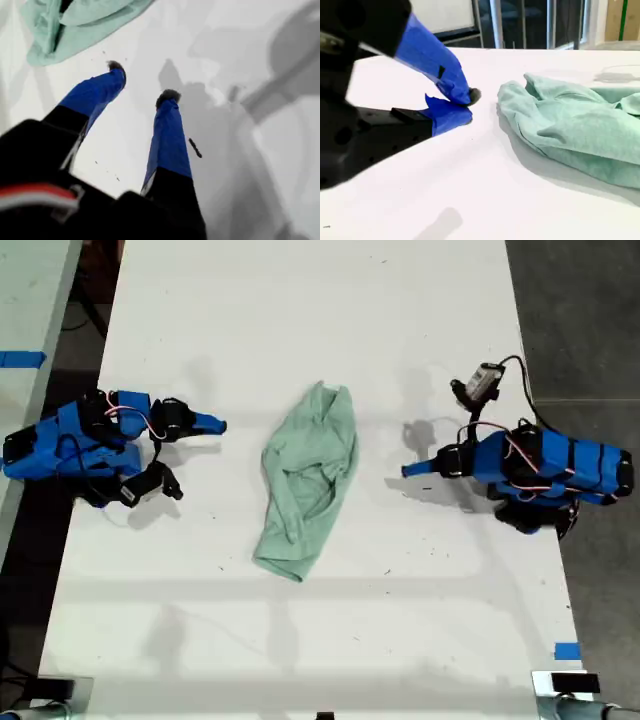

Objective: Fold t shirt

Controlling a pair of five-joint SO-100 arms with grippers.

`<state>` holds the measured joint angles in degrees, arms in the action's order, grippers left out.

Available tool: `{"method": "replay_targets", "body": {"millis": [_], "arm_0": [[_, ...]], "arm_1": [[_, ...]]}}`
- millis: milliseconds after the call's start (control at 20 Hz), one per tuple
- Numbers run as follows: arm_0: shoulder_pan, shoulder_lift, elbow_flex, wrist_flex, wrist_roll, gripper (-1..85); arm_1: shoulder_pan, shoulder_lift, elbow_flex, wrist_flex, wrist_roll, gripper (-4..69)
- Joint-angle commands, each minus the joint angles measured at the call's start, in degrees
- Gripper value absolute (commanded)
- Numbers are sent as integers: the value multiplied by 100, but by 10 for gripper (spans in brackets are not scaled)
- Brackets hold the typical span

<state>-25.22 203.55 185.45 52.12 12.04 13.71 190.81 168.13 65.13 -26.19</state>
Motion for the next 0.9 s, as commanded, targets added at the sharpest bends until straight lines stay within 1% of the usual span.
{"method": "replay_targets", "body": {"millis": [0,100,150,200,300,400,500,550,800,850], "arm_0": [[378,-923,-826,-44,-483,178],[993,-3252,-2206,-185,-888,214],[1389,-4342,-2962,-176,-1063,244],[1740,-5124,-3586,-176,-1107,251],[2347,-6223,-4535,-202,-1213,240],[2944,-7374,-5326,-396,-1380,230],[3393,-8684,-6267,-413,-1503,231],[3542,-9202,-6697,-422,-1529,233],[3823,-11795,-8824,-501,-1248,226],[3832,-12305,-9220,-466,-1178,146]], "arm_1": [[-571,-3032,-2074,-765,396,234],[-1063,-5722,-4034,-791,677,269],[-1274,-6812,-4966,-729,773,282],[-1459,-7778,-5854,-598,861,285],[-1775,-9448,-7567,-334,888,289],[-2021,-11109,-9510,105,756,289],[-2180,-12331,-11013,360,624,285],[-2224,-12735,-11470,422,589,285],[-2338,-13175,-11461,-53,606,282],[-2355,-13210,-11461,-88,606,283]]}}
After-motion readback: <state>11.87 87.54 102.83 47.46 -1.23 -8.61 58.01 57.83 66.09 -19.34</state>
